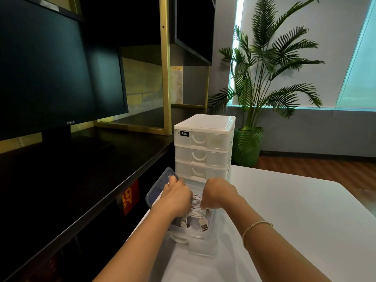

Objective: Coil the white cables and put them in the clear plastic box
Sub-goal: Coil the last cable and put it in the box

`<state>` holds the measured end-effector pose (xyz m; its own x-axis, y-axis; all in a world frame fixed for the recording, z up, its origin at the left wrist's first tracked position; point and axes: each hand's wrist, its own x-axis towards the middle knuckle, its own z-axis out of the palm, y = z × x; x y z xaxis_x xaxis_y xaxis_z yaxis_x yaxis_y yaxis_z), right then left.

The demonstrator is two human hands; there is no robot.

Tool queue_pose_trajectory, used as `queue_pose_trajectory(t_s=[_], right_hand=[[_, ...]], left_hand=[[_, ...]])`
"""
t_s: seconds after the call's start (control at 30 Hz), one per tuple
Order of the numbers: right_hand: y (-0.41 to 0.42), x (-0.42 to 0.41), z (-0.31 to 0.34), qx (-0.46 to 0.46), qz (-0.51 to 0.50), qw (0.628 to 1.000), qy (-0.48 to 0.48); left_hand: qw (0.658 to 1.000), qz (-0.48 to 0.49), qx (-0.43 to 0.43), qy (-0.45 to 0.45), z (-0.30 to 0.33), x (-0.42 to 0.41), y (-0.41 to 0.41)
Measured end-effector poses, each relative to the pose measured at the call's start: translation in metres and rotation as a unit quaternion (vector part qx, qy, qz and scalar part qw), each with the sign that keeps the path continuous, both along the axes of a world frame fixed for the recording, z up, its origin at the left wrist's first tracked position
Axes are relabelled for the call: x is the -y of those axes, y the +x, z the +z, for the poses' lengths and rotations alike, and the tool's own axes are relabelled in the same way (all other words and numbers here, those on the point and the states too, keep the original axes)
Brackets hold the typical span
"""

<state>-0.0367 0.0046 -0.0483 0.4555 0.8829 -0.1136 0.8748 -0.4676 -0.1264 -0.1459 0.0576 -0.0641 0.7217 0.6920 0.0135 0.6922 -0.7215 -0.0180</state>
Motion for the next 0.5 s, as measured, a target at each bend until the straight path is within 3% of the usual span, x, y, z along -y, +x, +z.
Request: queue_pose_trajectory(t_s=[0.1,0.33,0.5], right_hand=[[0.001,0.001,-0.002,0.000,0.005,1.000,0.004],[0.006,0.004,-0.001,-0.026,0.003,0.999,0.025],[0.010,0.009,0.014,-0.057,-0.020,0.995,0.080]], left_hand=[[1.000,0.003,0.022,-0.017,0.001,-0.001,-0.002],[0.978,0.074,0.195,-0.015,0.019,-0.012,-0.022],[0.976,0.163,0.142,0.007,0.023,-0.019,-0.032]])
